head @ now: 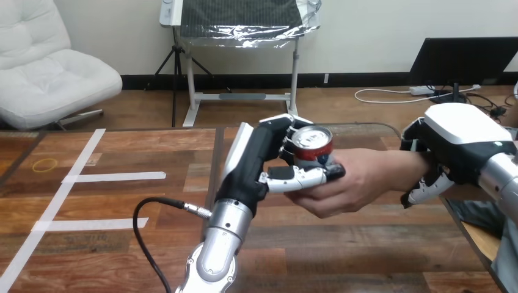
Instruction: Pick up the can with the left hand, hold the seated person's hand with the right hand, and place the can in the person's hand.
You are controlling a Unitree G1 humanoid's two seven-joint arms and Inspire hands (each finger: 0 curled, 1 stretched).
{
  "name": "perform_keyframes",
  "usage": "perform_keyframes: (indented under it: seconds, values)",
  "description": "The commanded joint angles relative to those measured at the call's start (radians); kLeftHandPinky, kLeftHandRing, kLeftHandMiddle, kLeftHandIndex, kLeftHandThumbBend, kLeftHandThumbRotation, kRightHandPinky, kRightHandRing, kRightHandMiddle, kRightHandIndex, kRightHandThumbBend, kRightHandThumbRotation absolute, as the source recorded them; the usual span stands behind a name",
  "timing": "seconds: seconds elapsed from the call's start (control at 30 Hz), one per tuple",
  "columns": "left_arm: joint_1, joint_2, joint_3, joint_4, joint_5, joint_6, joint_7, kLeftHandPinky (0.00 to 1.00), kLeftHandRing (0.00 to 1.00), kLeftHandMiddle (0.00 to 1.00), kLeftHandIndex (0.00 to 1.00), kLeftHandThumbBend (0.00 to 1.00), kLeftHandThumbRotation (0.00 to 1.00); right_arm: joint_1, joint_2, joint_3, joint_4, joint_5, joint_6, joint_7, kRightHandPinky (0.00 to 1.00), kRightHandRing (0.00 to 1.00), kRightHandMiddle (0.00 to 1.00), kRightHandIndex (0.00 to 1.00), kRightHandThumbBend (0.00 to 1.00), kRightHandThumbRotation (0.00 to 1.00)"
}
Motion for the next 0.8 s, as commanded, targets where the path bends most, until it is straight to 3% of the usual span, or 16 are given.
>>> perform_keyframes:
  seconds: [0.0,0.53,0.77]
  values:
    - [-0.082,-0.087,-0.024,0.002,-0.017,-0.013,0.004,0.41,0.42,0.45,0.52,0.55,0.00,-0.037,-0.002,-0.043,-0.012,-0.003,0.035,0.003,0.25,0.33,0.42,0.48,0.79,0.00]
    - [-0.092,-0.134,-0.080,0.024,0.005,-0.002,0.016,0.35,0.39,0.44,0.50,0.56,0.00,-0.023,-0.002,-0.050,-0.075,-0.006,0.061,0.015,0.30,0.38,0.47,0.49,0.79,0.00]
    - [-0.088,-0.149,-0.102,0.024,0.015,0.008,0.016,0.37,0.41,0.45,0.50,0.56,0.00,-0.016,-0.003,-0.054,-0.095,-0.009,0.069,0.019,0.30,0.37,0.46,0.49,0.79,0.00]
